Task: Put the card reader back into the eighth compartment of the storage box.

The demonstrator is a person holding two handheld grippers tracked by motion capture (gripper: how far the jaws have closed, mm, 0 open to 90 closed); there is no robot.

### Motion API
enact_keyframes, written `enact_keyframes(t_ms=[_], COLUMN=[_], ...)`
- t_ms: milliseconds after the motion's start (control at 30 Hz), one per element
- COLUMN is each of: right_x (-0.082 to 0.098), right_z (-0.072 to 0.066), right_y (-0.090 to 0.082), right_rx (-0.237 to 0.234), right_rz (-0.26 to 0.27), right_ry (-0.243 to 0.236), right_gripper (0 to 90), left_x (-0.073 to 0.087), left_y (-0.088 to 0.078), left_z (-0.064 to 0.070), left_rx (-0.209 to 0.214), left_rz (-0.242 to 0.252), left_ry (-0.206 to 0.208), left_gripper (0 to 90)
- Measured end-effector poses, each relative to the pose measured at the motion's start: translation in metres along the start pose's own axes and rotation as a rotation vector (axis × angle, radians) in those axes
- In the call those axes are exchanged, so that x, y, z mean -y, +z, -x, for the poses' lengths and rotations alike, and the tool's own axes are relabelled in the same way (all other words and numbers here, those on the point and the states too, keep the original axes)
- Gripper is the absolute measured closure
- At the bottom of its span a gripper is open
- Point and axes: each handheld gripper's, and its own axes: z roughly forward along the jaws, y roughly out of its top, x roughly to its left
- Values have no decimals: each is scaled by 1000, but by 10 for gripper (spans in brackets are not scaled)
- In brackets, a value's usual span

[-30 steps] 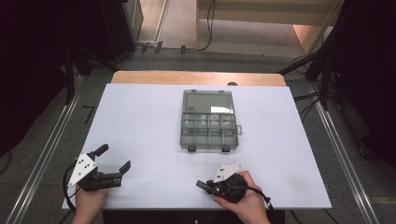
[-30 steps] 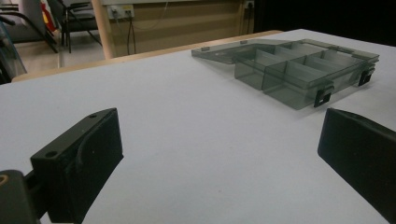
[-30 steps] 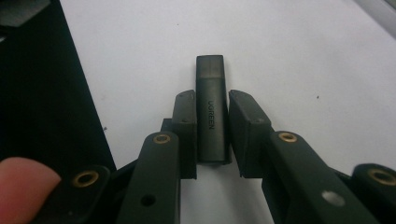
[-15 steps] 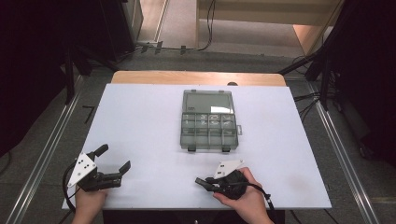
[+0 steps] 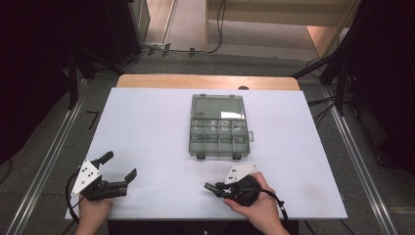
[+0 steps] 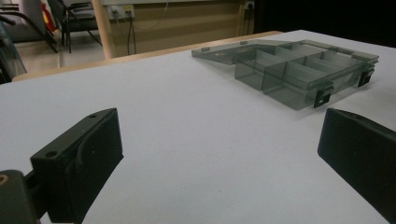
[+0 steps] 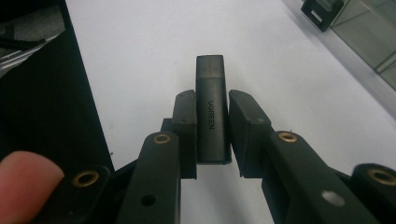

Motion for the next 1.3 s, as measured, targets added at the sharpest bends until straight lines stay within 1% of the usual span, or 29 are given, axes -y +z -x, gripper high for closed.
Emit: enact_keyframes(t_ms=[33, 200, 233, 467, 867, 1100, 1300], right_x=[-1, -2, -3, -5, -9, -11, -12], right_z=[0, 1, 2, 3, 9, 13, 17], right_y=[0, 0, -1, -2, -10, -15, -18], right_rx=[2, 0, -2, 3, 8, 17, 20], right_rz=[-1, 5, 10, 17, 45, 54, 65], right_ry=[6, 6, -1, 6, 12, 31, 28], right_gripper=[714, 714, 714, 714, 715, 715, 714], left_x=[0, 0, 0, 0, 0, 0, 0], left_y=[0, 0, 0, 0, 0, 0, 0], left_z=[0, 0, 0, 0, 0, 0, 0], left_rx=[1, 0, 1, 0, 1, 1, 0], left_rz=[0, -2, -1, 0, 0, 0, 0], left_ry=[0, 1, 2, 0, 1, 2, 1], left_gripper=[1, 1, 1, 1, 1, 1, 1])
